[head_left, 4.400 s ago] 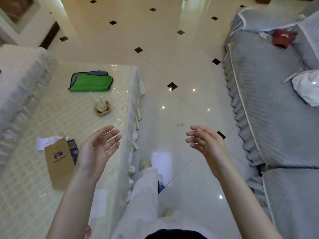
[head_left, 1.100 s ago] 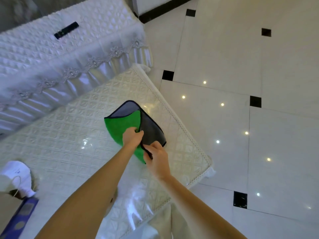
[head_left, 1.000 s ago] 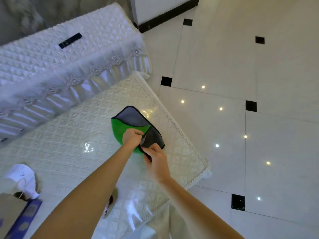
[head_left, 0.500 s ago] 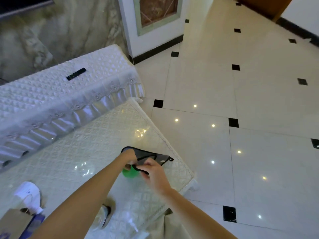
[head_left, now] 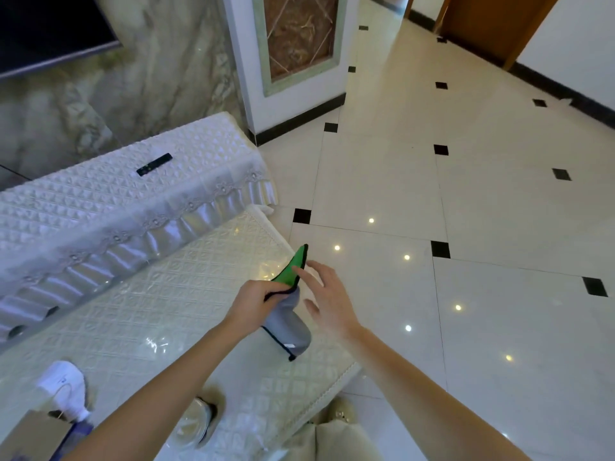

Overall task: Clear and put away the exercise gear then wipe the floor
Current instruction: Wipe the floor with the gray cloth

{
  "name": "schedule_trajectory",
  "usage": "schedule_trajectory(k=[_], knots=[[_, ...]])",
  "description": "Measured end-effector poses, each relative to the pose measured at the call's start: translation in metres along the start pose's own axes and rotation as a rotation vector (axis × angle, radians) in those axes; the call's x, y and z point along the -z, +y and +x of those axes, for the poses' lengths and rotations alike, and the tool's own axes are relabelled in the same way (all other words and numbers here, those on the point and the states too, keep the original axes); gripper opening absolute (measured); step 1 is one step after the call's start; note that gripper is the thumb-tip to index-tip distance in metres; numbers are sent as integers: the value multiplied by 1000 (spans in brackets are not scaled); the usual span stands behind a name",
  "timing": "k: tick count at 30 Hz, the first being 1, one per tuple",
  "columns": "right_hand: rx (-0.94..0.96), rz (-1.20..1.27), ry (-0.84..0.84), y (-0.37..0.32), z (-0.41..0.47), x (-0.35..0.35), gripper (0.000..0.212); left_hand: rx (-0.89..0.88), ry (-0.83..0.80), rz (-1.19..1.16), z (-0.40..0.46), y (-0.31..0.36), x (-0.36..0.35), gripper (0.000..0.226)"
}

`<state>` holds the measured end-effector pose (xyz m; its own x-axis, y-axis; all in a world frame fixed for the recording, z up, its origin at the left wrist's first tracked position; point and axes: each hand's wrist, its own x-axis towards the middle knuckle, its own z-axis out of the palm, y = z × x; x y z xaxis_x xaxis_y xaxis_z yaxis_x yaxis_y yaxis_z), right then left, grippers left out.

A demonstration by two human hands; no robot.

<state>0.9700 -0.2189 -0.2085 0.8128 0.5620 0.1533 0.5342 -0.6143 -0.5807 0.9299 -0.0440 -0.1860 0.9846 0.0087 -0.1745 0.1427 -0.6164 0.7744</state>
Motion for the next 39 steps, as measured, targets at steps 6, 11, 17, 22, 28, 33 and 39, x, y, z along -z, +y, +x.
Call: schedule_trajectory(k=[6, 11, 17, 22, 28, 33, 39], knots=[[65, -189, 99, 11, 9, 58, 18, -338, -108, 229, 3, 60, 28, 27], [-172, -38, 99, 33, -25, 111, 38, -362, -138, 382, 16, 85, 28, 34], [-336, -53, 232, 52, -87, 167, 28, -373, -282, 549, 51, 100, -9, 17], [-600, -60, 408, 87, -147, 203, 17, -371, -363, 498, 84, 139, -60, 16], [-893, 36, 601, 138, -222, 246, 15, -421, -407, 346, 122, 219, -139, 15], [-1029, 101, 668, 185, -271, 282, 7, -440, -473, 258, 149, 277, -214, 14], [-1165, 217, 675, 256, -317, 329, 5, -340, -558, 150, 183, 333, -288, 14]])
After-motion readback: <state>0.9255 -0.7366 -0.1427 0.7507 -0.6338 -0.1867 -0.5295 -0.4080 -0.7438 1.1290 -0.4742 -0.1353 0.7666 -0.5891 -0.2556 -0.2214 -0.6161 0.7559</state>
